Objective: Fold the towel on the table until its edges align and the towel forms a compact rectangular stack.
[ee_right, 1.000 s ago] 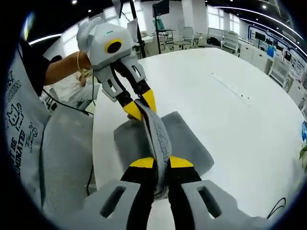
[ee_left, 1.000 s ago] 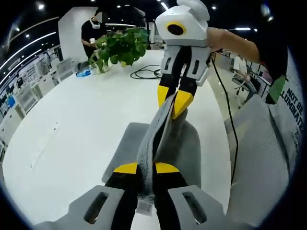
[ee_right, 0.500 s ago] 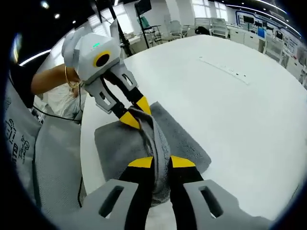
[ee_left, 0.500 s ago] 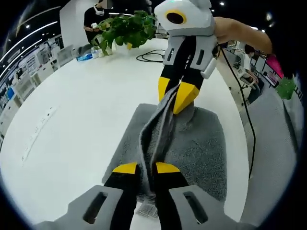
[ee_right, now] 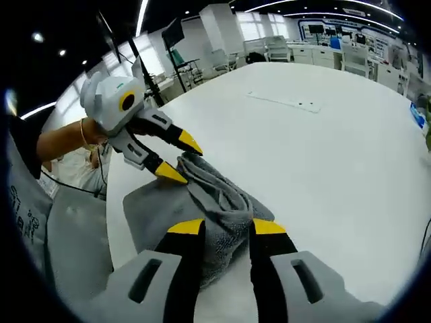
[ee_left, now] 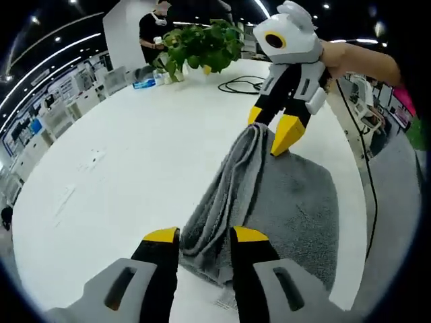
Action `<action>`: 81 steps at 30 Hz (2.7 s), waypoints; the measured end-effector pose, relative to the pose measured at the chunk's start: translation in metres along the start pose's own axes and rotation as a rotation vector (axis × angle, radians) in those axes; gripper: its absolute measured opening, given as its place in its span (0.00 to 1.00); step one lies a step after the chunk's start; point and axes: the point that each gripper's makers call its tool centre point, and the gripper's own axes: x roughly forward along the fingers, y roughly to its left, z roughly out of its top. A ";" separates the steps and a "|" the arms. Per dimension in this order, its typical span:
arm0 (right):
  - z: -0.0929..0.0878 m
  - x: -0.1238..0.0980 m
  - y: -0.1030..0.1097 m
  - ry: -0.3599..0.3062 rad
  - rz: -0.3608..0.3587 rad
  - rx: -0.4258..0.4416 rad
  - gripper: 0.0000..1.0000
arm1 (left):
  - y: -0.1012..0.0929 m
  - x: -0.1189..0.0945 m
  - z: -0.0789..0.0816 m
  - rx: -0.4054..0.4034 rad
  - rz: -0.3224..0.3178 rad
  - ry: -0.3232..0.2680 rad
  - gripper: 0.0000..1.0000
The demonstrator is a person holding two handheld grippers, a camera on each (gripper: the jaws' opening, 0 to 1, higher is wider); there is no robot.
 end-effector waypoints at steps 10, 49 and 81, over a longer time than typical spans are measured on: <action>-0.011 -0.013 0.002 -0.035 -0.028 0.032 0.25 | 0.013 -0.025 -0.002 -0.098 0.086 -0.069 0.28; -0.072 -0.013 0.083 0.038 0.064 -0.317 0.44 | -0.115 -0.058 -0.052 -0.050 -0.118 -0.090 0.48; -0.067 0.034 0.039 0.108 -0.108 -0.530 0.35 | -0.078 -0.027 -0.065 0.087 -0.001 -0.053 0.27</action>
